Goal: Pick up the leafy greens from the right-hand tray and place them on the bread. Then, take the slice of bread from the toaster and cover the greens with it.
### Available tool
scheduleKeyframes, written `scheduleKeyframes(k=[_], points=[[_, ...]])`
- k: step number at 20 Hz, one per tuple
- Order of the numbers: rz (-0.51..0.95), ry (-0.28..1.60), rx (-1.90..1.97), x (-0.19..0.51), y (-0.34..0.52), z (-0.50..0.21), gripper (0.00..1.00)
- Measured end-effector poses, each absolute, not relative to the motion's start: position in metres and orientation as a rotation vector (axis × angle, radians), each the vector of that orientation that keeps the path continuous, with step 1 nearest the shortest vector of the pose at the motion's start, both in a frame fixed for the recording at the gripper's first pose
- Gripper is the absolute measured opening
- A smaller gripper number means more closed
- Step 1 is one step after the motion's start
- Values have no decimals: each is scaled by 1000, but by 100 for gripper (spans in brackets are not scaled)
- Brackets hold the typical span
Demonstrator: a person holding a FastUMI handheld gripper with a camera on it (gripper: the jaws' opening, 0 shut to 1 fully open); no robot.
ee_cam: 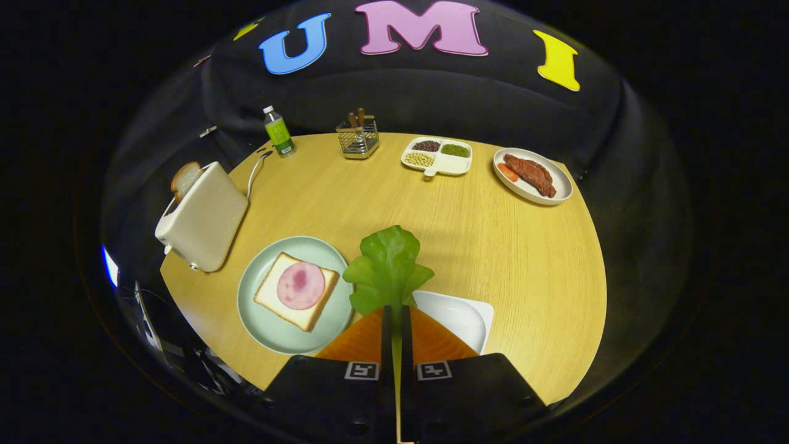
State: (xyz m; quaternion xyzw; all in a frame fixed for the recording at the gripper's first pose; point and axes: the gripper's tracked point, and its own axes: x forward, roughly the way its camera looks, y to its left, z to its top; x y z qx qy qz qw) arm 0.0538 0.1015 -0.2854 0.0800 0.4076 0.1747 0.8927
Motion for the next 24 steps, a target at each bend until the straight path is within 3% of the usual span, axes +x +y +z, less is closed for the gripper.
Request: scheduleKeyframes(k=[6, 16, 17, 18, 23, 24], points=[[456, 813, 93, 51, 166, -241, 8], [532, 851, 40, 47, 255, -238, 9], [521, 843, 34, 50, 257, -239, 12], [498, 833, 20, 55, 255, -240, 27], [419, 822, -15, 65, 246, -245, 72], [415, 818, -8, 66, 247, -244, 71]])
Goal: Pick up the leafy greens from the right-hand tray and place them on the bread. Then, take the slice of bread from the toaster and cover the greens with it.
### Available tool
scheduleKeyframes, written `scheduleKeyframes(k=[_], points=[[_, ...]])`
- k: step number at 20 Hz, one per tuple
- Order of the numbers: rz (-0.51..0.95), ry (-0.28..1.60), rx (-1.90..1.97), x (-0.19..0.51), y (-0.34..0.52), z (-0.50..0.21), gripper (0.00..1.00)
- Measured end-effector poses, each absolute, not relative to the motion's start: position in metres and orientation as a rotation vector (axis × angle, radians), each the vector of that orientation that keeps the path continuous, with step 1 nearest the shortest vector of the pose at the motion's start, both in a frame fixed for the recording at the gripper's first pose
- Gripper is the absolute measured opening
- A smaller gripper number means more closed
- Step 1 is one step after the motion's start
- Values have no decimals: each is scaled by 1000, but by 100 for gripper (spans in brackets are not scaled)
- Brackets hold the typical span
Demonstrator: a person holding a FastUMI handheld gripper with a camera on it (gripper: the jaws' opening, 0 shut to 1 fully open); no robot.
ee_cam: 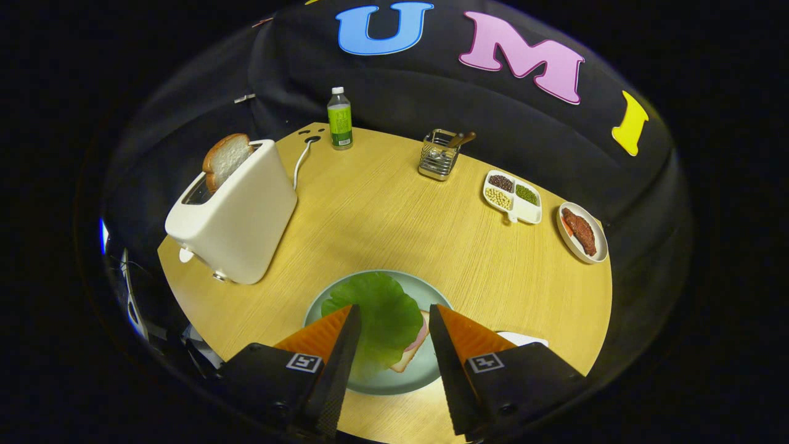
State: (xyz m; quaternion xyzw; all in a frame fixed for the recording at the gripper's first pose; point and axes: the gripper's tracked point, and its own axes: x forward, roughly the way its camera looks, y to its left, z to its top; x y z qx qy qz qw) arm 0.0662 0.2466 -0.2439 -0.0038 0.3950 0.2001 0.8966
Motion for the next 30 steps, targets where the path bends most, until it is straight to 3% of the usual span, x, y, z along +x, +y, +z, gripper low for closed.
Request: scheduleKeyframes(k=[7, 14, 19, 25, 30], points=[[398, 717, 83, 67, 257, -207, 73], [424, 500, 178, 89, 293, -96, 73], [557, 432, 198, 94, 380, -37, 76], [639, 522, 141, 111, 479, -64, 76], [584, 621, 136, 141, 520, -99, 73]])
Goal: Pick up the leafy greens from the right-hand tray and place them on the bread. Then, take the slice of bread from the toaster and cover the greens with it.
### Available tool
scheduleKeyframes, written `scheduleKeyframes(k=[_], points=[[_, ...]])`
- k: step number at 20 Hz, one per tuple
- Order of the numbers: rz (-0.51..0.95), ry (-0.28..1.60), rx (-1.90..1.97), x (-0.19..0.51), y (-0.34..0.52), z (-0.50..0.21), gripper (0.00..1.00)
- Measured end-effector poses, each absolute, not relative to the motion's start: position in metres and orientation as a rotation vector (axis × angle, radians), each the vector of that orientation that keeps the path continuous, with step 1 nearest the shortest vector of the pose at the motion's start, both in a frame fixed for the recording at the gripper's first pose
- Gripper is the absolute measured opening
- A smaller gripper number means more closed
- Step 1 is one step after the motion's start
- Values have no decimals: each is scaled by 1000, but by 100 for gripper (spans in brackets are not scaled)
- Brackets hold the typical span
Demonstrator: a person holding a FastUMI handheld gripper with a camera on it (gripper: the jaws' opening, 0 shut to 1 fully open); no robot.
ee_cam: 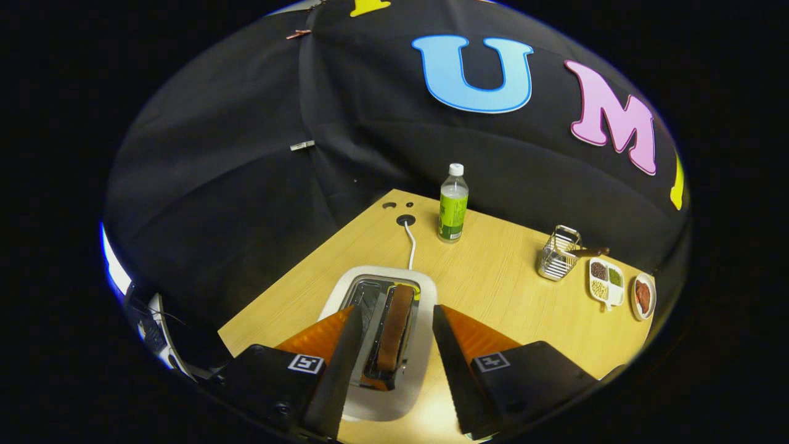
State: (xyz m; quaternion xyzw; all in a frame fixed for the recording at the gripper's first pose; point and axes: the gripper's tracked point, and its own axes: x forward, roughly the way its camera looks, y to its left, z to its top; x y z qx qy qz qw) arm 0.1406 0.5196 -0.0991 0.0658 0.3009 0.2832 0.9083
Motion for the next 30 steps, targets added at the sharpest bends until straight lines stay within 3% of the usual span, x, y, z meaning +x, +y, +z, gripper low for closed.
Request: scheduleKeyframes(k=[1, 4, 6, 13, 19, 23, 30], points=[[569, 638, 132, 145, 521, -105, 70], [545, 666, 133, 151, 520, -116, 20], [574, 677, 141, 146, 522, -115, 15], [561, 594, 251, 135, 488, -58, 15], [505, 501, 328, 120, 403, -13, 15], [397, 513, 290, 105, 325, -44, 15], [232, 689, 330, 75, 258, -167, 15]])
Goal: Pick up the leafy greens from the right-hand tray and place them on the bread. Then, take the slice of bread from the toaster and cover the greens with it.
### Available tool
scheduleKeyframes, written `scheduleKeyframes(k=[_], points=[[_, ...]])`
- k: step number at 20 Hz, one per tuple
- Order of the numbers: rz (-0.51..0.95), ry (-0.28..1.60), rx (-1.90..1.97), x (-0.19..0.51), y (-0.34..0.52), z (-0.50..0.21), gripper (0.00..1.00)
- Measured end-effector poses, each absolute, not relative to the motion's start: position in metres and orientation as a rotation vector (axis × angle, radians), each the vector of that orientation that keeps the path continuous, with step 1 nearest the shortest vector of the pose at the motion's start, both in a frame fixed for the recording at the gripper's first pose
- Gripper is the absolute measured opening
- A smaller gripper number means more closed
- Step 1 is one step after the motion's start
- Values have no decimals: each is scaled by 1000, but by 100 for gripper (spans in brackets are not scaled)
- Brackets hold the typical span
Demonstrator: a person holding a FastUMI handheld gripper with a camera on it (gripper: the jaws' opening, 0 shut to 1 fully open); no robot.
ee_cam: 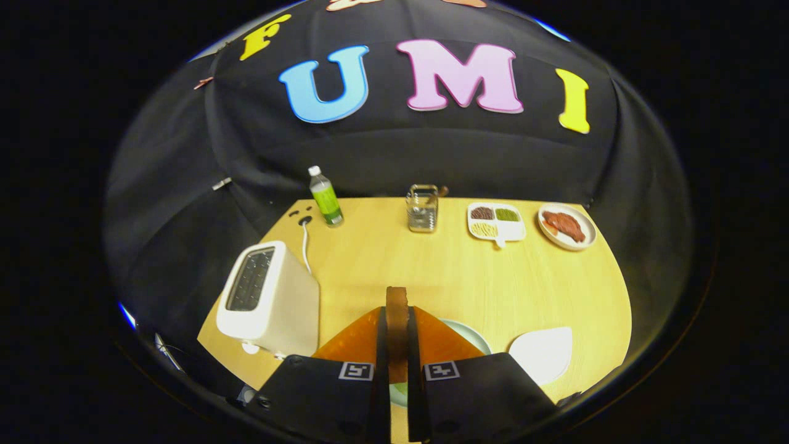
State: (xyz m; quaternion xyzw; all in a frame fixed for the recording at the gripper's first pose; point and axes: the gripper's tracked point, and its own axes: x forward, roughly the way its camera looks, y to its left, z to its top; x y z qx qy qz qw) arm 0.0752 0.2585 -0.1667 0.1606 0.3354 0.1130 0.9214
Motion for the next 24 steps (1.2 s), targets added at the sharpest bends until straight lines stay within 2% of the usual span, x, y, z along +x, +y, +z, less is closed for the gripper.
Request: scheduleKeyframes(k=[7, 10, 12, 18, 20, 21, 22, 23, 24], points=[[244, 728, 497, 67, 284, -216, 15], [170, 760, 565, 65, 266, -252, 15], [105, 776, 546, 61, 243, -276, 15], [88, 834, 397, 57, 227, -322, 16], [70, 847, 341, 56, 221, -330, 31], [57, 858, 311, 55, 216, -336, 36], [58, 869, 294, 51, 215, -339, 48], [51, 857, 283, 52, 211, -337, 49], [43, 844, 271, 55, 206, -335, 59]])
